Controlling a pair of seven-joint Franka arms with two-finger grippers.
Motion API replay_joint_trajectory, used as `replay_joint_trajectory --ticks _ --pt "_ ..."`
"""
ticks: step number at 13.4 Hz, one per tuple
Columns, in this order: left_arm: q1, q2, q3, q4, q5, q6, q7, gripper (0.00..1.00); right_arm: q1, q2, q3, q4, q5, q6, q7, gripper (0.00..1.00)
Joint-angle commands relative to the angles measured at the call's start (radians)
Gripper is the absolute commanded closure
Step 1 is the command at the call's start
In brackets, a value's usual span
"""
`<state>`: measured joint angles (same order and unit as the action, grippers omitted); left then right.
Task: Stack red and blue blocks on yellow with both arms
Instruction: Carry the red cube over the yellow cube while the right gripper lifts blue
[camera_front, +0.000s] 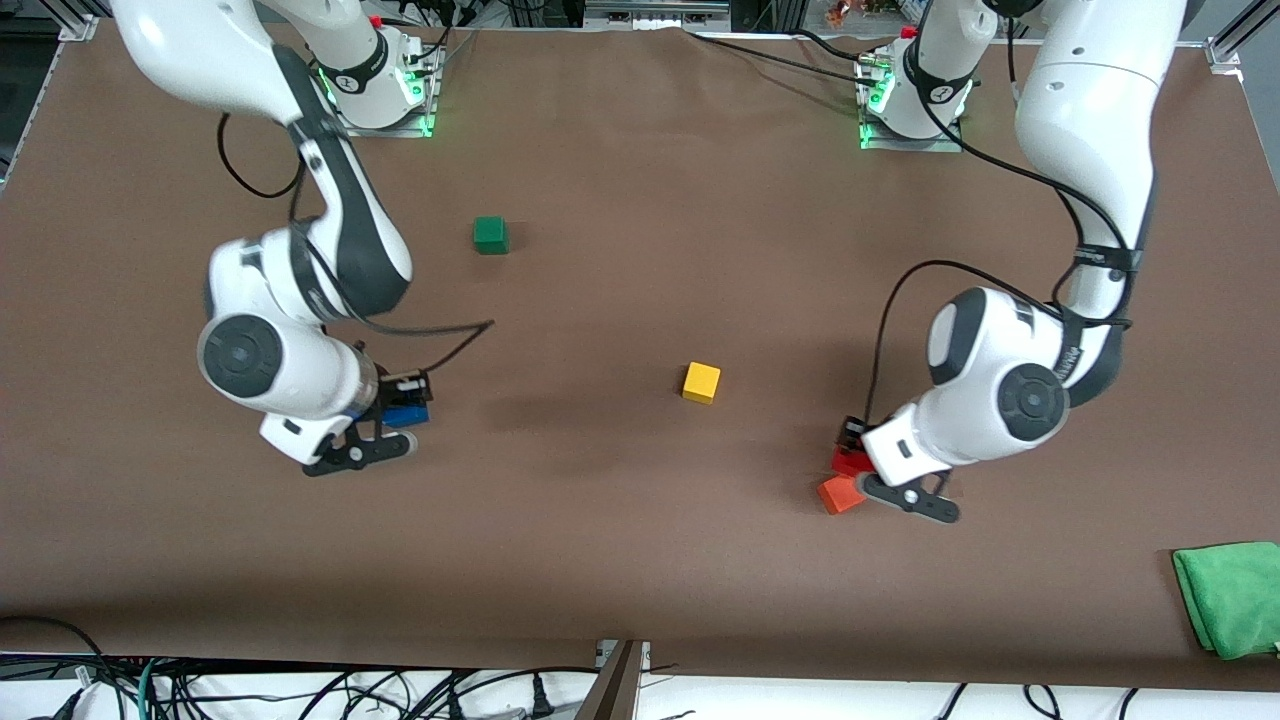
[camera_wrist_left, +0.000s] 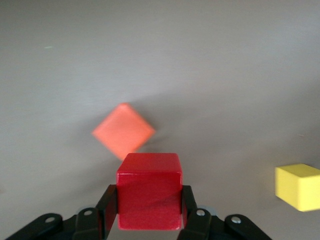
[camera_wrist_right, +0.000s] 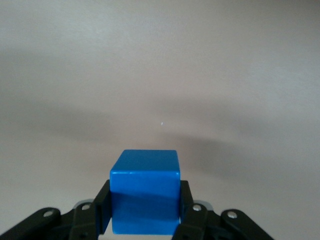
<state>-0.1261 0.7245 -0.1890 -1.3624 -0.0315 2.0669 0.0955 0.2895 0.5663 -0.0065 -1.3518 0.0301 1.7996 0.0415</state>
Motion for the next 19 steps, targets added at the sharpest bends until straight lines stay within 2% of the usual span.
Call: replay_joint_trajectory --ticks 1,4,8,12,19 --pt "-0.119 -0.007 0.011 0.008 0.024 -0.028 -0.083 1.0 0.0 -0.025 0.005 0.072 0.017 -0.12 0.061 0.83" --pt "-0.243 -0.004 0.016 0.008 0.054 -0.028 -0.302 1.0 0.002 -0.025 0.005 0.16 0.094 -0.19 0.081 0.83" --pt "-0.34 0.006 0.017 0.0 0.105 -0.027 -0.341 1.0 0.025 -0.02 0.005 0.181 0.102 -0.189 0.138 0.83" --pt "-0.363 0.006 0.014 -0.029 0.186 -0.018 -0.356 1.0 0.059 -0.014 0.005 0.181 0.1 -0.177 0.202 0.83" --pt "-0.366 0.004 0.011 -0.044 0.186 0.002 -0.428 1.0 0.066 -0.006 0.005 0.181 0.1 -0.171 0.213 0.82"
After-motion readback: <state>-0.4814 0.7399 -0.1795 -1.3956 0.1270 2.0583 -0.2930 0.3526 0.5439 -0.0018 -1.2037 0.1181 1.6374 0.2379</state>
